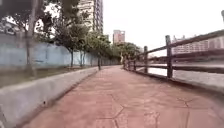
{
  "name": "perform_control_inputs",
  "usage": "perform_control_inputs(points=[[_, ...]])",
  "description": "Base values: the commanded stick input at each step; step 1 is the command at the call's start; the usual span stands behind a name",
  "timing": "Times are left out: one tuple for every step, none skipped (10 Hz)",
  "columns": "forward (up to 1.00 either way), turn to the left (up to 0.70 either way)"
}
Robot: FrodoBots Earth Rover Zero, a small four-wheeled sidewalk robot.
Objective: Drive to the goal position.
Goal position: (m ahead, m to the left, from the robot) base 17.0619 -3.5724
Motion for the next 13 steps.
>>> perform_control_inputs(points=[[1.00,-0.03],[1.00,-0.25],[1.00,-0.40],[1.00,-0.40],[1.00,-0.36],[1.00,0.00],[1.00,0.00],[1.00,0.00],[1.00,0.00],[1.00,0.00],[1.00,0.00],[1.00,0.00],[1.00,0.00]])
